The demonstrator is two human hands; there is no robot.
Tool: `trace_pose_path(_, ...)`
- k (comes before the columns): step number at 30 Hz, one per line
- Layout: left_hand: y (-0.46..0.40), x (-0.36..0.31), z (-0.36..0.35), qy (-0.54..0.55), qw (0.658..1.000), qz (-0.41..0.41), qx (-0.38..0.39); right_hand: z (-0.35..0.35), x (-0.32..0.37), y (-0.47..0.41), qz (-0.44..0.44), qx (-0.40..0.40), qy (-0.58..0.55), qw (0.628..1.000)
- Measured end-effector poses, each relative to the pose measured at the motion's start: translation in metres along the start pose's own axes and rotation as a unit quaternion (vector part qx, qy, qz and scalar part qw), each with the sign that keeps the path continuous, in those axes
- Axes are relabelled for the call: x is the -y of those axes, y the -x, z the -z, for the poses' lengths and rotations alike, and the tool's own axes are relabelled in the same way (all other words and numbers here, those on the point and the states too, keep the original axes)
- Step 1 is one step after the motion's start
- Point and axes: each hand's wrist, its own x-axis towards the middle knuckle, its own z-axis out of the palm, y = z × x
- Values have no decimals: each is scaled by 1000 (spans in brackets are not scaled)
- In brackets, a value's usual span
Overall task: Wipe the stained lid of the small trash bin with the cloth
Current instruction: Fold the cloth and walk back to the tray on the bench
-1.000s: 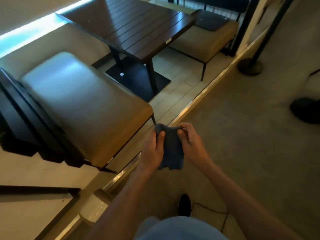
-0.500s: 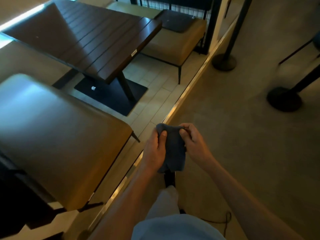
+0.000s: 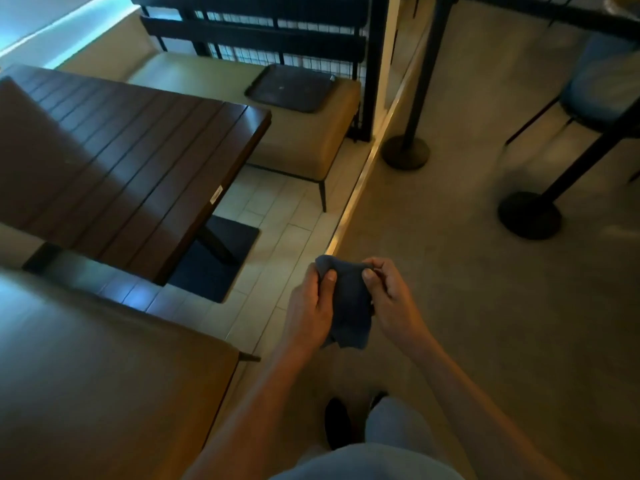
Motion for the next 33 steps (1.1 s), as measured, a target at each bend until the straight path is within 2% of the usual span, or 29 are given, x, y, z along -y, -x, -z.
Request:
trace_pose_path(10,-165,-8,-49,-11,1000,-11,2,58,2,-161,35,-8,5,999)
trace_pose_path(15,-250,-18,-88,-12,1000,2,-21,101,15,-249,11,27,-10,1000)
trace_pose_path(23,-381,-54,-146,2,999,5,-39,171,35,-380,1,19,14,1000)
trace_pose_path(33,-530,-60,-187,14,999,-9,-34,221,38,-527,8,22,29,999)
